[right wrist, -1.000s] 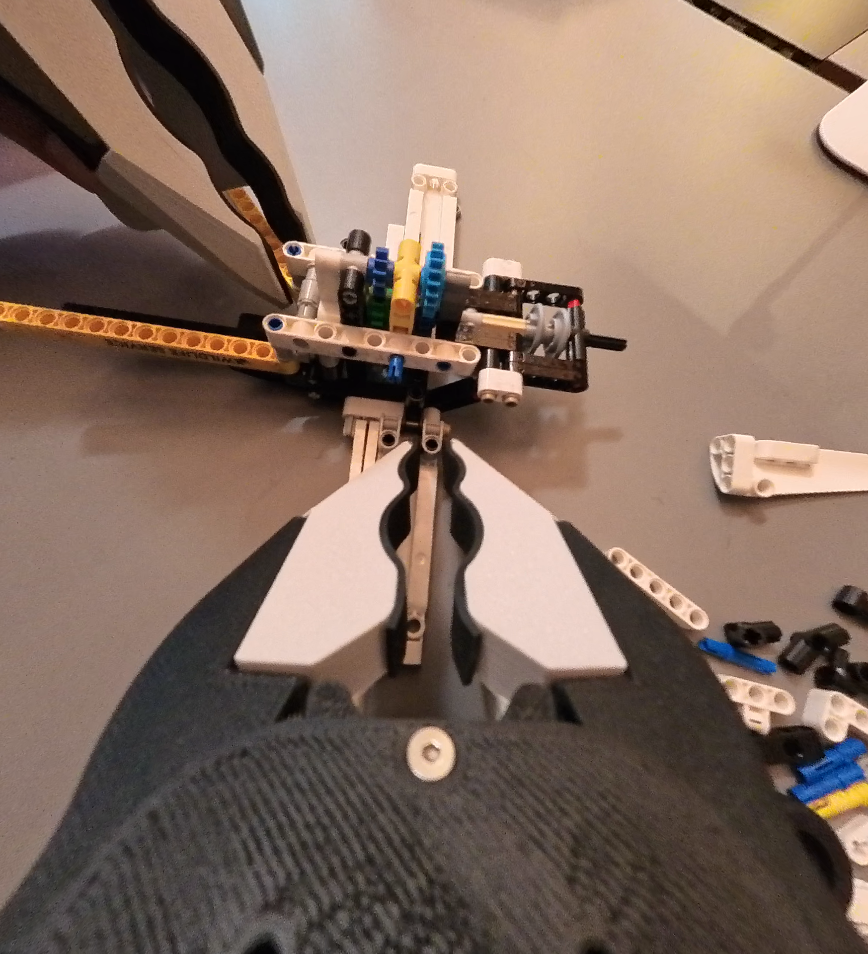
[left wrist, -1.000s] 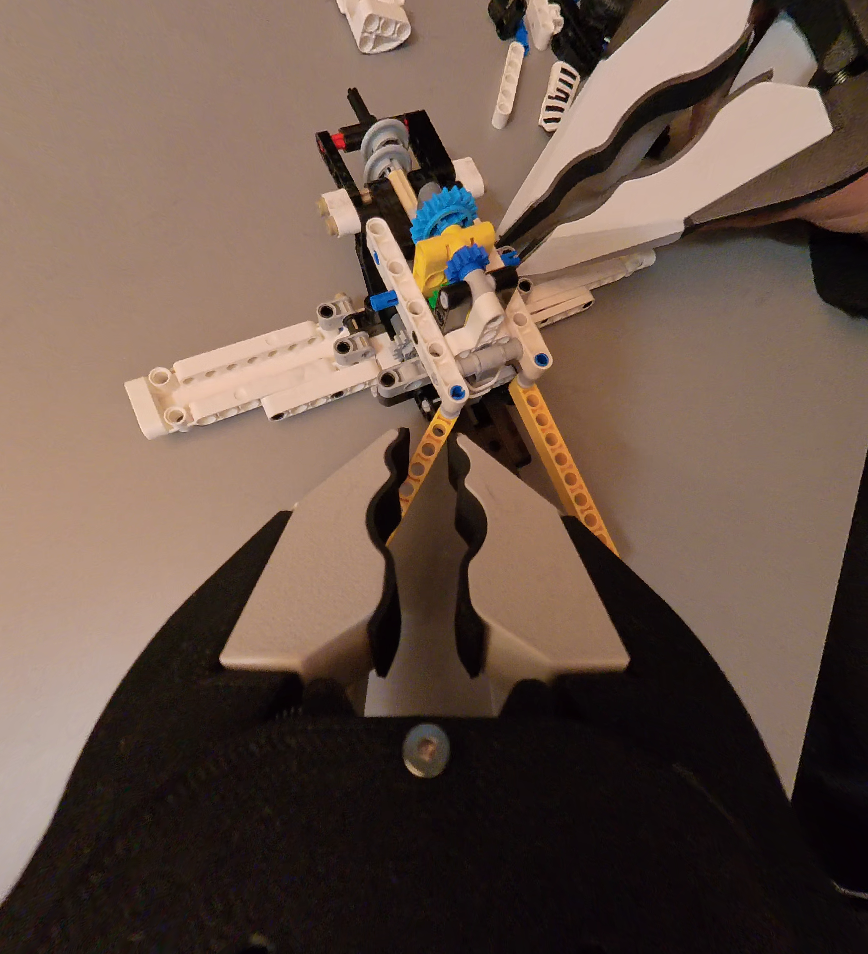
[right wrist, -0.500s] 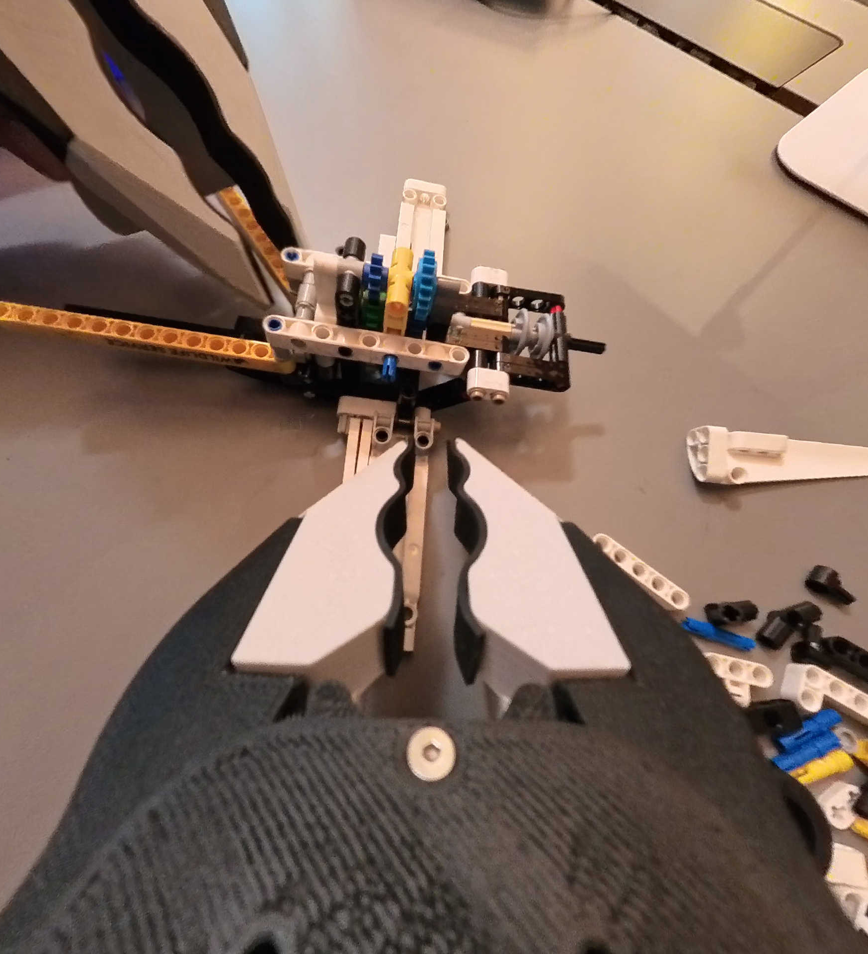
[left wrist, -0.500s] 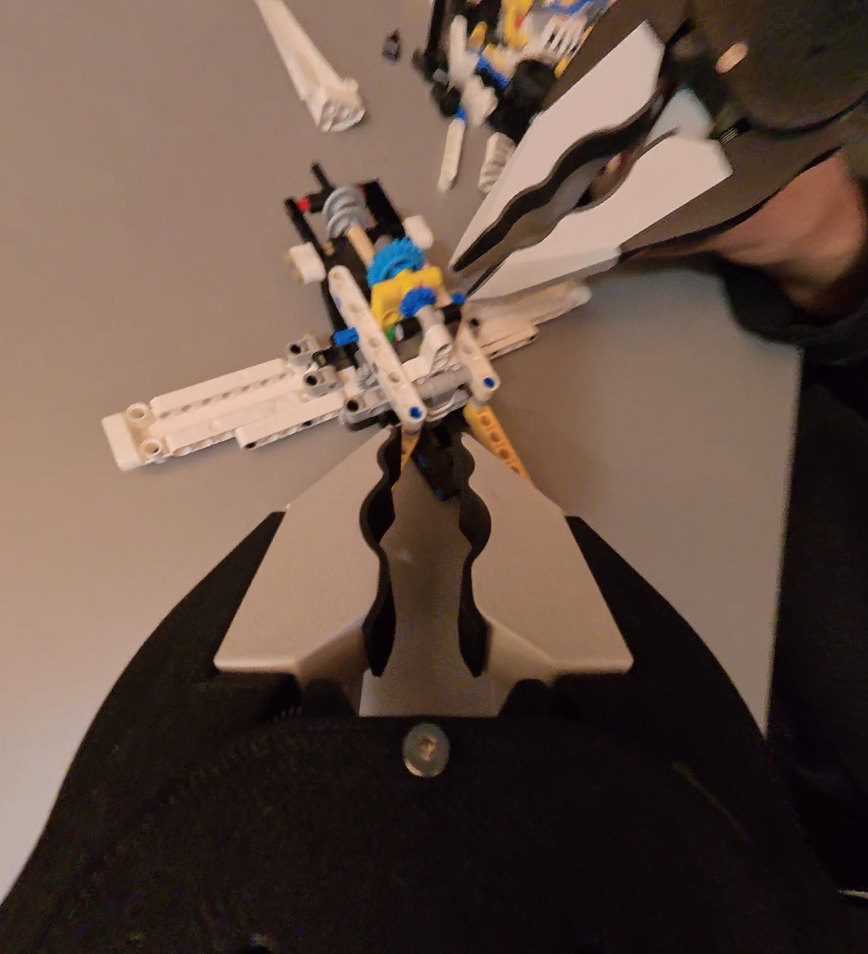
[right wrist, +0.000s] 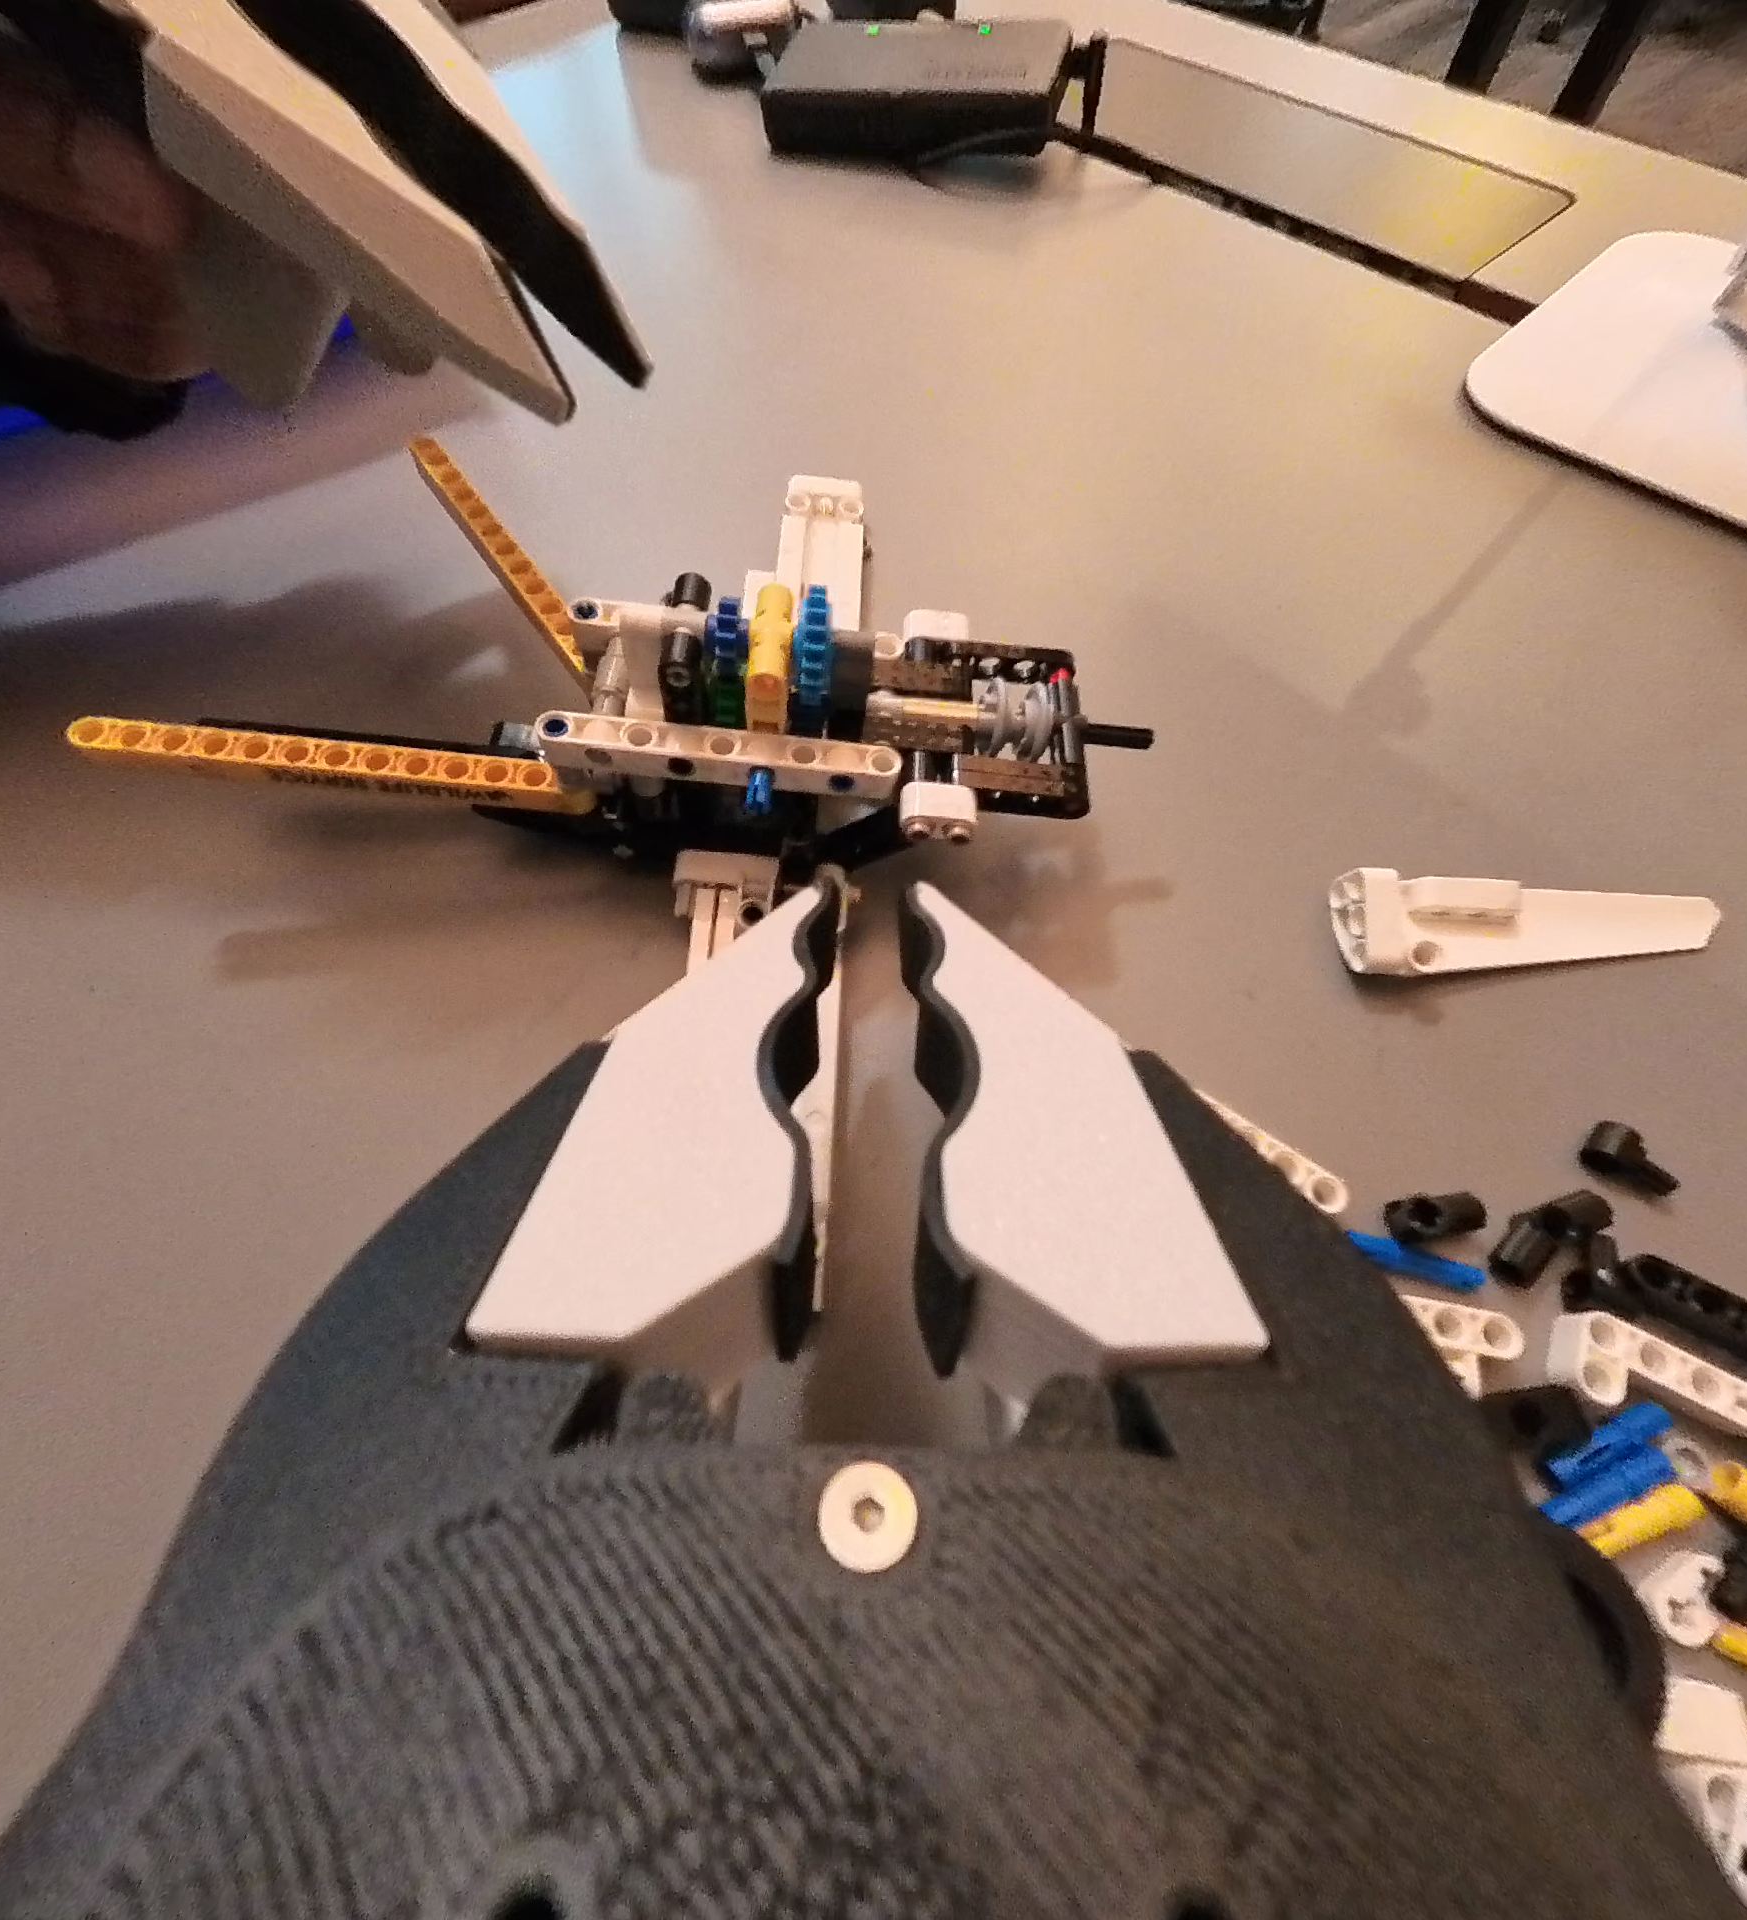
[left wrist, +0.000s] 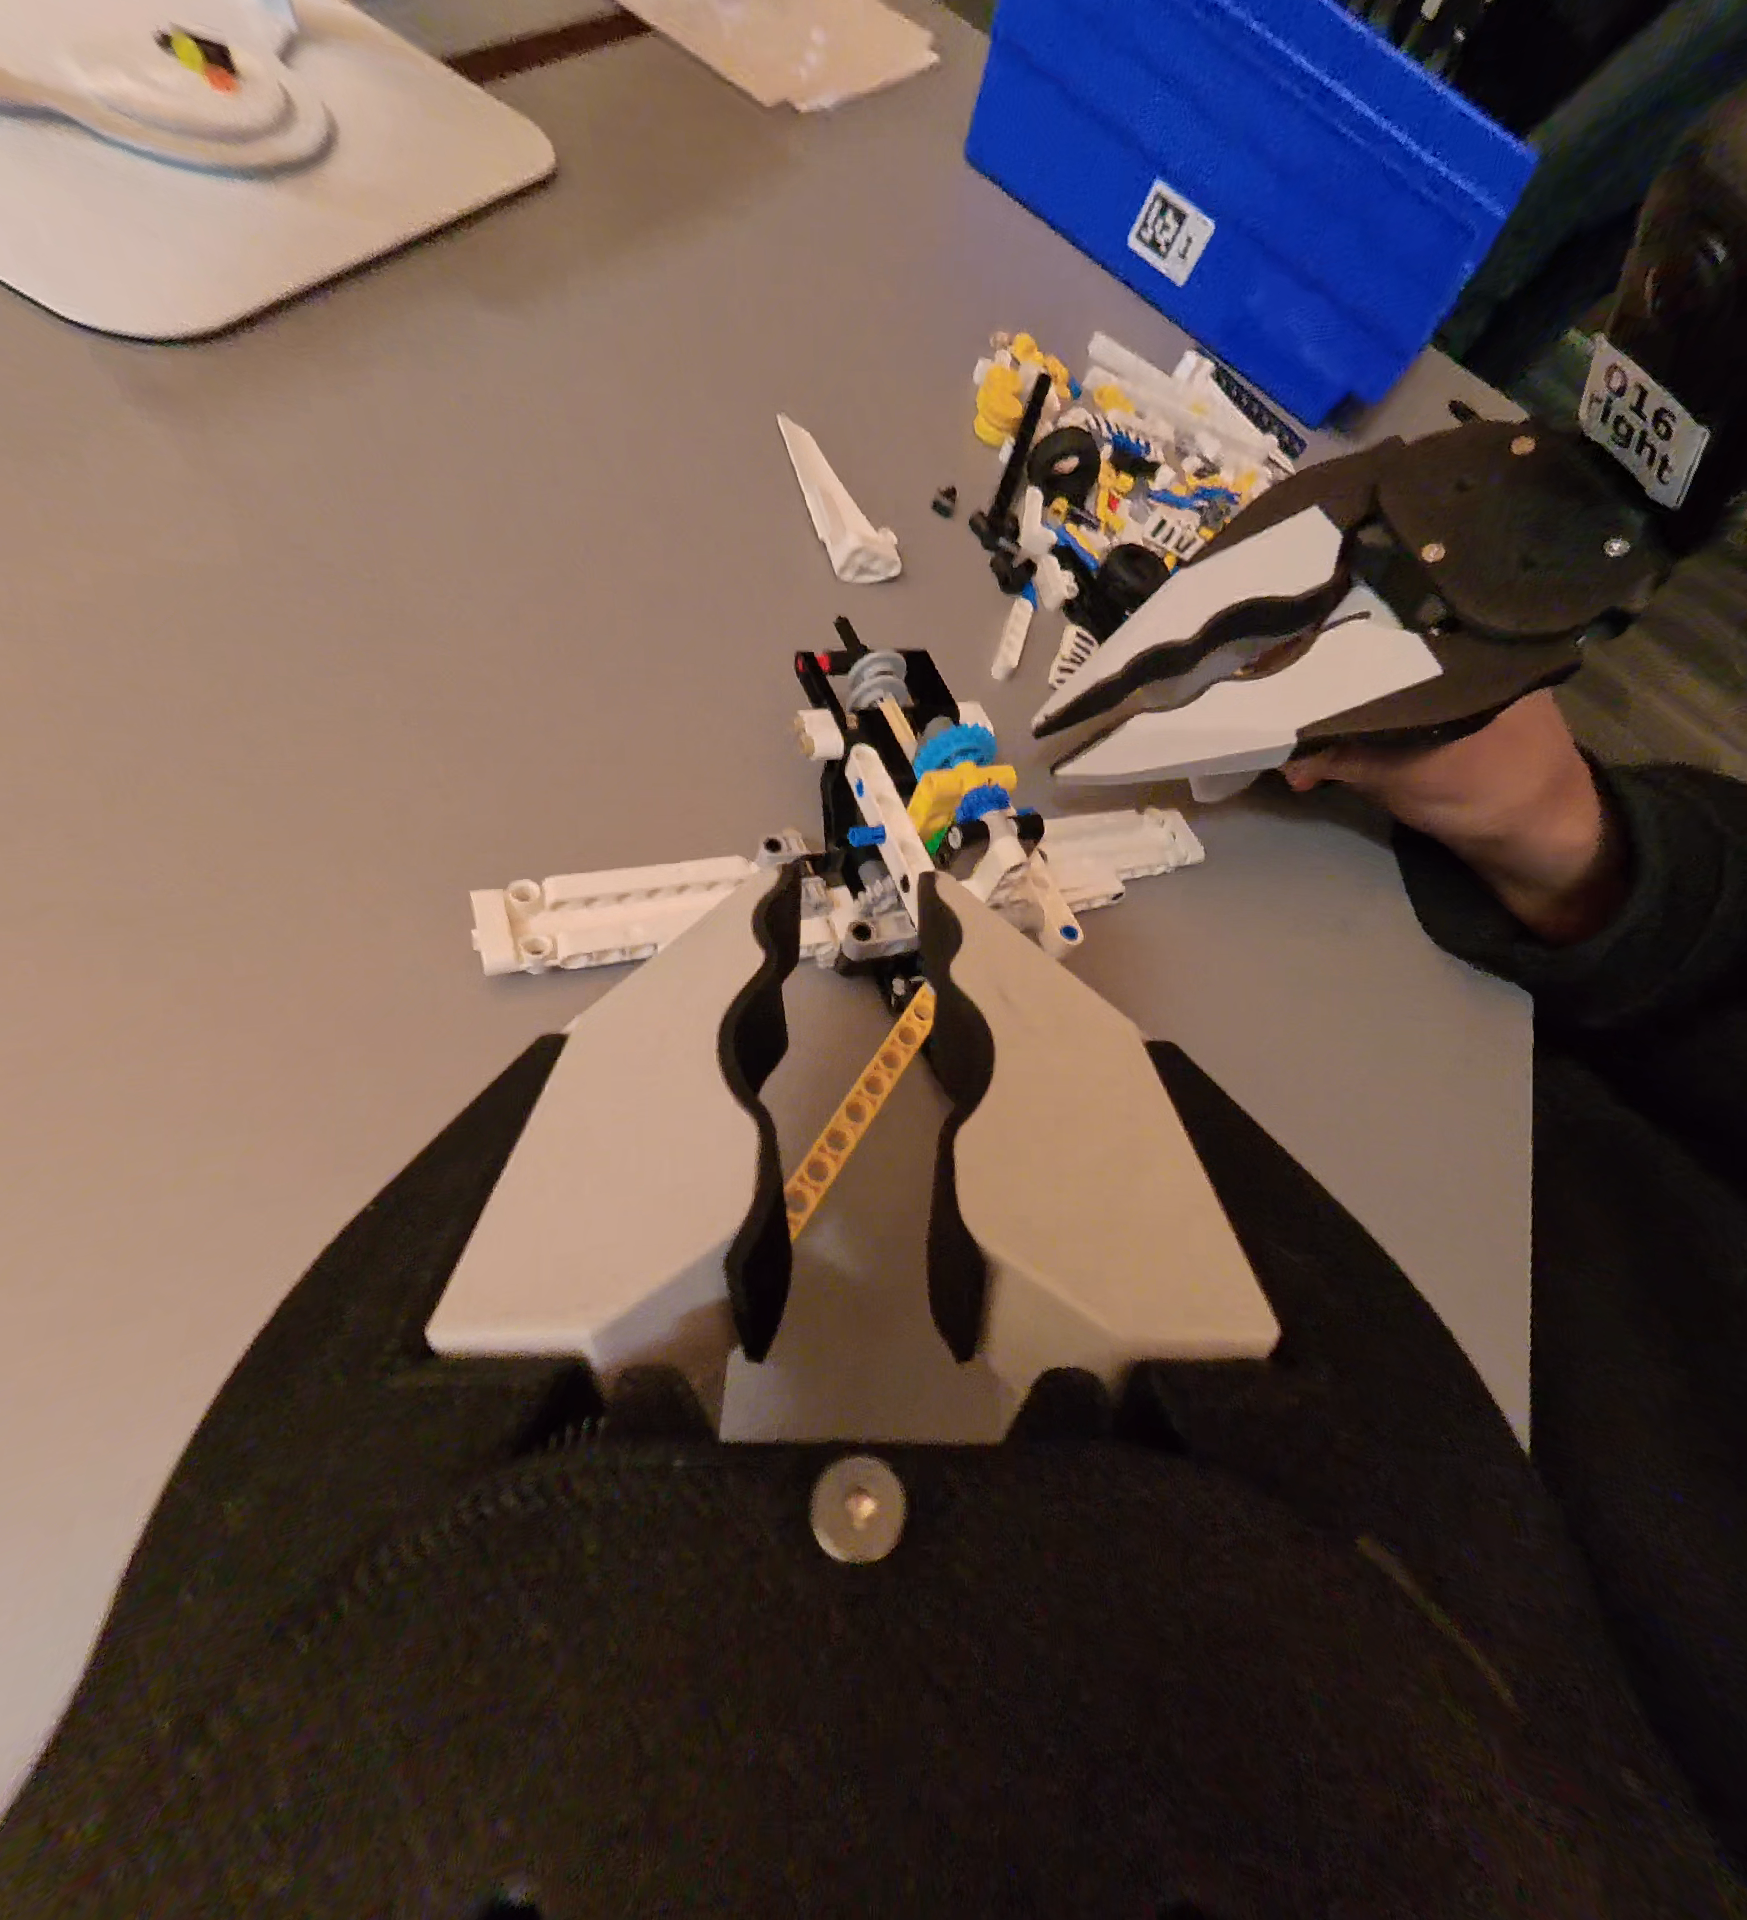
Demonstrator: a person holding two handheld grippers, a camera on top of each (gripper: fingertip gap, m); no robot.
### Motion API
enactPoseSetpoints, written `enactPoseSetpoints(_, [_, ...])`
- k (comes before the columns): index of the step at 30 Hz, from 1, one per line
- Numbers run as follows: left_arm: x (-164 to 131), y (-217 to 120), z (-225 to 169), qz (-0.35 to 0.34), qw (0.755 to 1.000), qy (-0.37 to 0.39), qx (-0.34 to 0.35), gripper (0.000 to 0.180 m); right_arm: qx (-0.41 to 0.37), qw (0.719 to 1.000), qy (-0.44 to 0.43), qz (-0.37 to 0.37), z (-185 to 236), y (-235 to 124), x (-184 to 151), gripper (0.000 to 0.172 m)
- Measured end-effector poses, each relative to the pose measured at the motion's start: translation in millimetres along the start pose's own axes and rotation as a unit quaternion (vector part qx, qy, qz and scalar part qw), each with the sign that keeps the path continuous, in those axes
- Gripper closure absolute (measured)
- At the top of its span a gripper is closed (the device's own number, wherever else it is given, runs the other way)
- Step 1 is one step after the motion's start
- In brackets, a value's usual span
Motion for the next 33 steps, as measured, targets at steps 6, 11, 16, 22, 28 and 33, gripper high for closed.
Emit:
enactPoseSetpoints(6, [-0.2, 2.3, 0.2, -0.003, 1.0, 0.004, 0.005, 0.159, 0.008, 1.0, 0.019, -0.023, -2.2, -4.5, 4.9, 0.162])
enactPoseSetpoints(11, [-2.1, 5.9, -1.9, 0.002, 1.0, 0.016, 0.007, 0.158, 0.016, 0.999, 0.009, -0.028, 1.3, -5.5, 5.8, 0.161])
enactPoseSetpoints(16, [-3.1, 8.7, -3.9, 0.004, 1.0, 0.022, 0.007, 0.158, 0.022, 0.999, 0.0, -0.036, 4.3, -6.8, 7.7, 0.161])
enactPoseSetpoints(22, [-5.7, 11.7, -4.7, 0.011, 1.0, 0.027, 0.009, 0.157, 0.024, 0.999, -0.016, -0.034, 8.2, -6.1, 7.4, 0.161])
enactPoseSetpoints(28, [-6.6, 13.1, -5.2, 0.012, 0.999, 0.029, 0.01, 0.157, 0.025, 0.999, -0.022, -0.035, 9.6, -6.1, 7.7, 0.16])
enactPoseSetpoints(33, [-7.3, 13.8, -4.6, 0.014, 0.999, 0.031, 0.013, 0.157, 0.026, 0.999, -0.026, -0.039, 10.8, -6.4, 8.7, 0.16])
Point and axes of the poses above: each gripper's, where its closed fingertips meet, y out along the fingers, x out of its top, z = x × y across the jaws, the point moved 3 cm from there along -y, back along the fingers, and after that the axes turned 8 degrees about -z, right-handed, at the moved point
